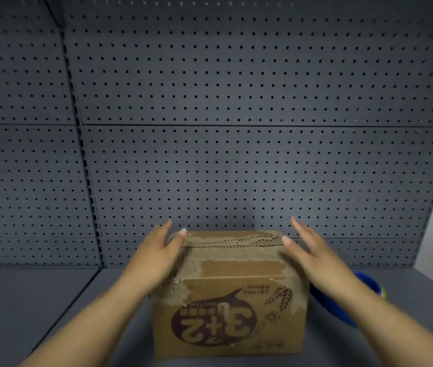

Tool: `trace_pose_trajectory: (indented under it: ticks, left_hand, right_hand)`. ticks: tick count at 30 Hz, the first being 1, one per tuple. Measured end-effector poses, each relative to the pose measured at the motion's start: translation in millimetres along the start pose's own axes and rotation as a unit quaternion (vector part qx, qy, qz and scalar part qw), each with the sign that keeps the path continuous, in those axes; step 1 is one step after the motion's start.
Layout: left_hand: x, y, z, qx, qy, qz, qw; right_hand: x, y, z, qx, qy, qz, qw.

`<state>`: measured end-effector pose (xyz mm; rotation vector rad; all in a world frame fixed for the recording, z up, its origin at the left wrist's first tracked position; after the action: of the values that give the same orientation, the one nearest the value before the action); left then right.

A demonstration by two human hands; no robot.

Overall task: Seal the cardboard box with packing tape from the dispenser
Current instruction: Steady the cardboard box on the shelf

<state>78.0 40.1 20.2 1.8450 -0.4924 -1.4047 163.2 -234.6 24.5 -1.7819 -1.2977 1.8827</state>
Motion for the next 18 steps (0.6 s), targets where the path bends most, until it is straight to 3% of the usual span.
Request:
trace_pose_trajectory:
  ticks: [4, 18]
  left_hand:
    - [17, -8, 3, -0.019, -0.034, -0.048, 0.998]
    - [24, -10, 3, -0.003, -0.031, -0.117, 0.993]
  right_hand:
    - [27, 3, -4, 0.021, -0.044, 0.011, 0.999]
    - [28, 2, -1, 0.024, -0.038, 0.060, 0.997]
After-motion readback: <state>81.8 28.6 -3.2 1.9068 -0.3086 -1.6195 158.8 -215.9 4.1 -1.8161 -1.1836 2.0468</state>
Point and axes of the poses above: each hand's wrist, its own z-axis away from the middle knuckle, its own x-axis out of the palm, y = z × x, the point moved 9 cm from there along -z, towards the middle knuckle, and after that the axes turned 10 degrees about -y, right-handed, at the moved point
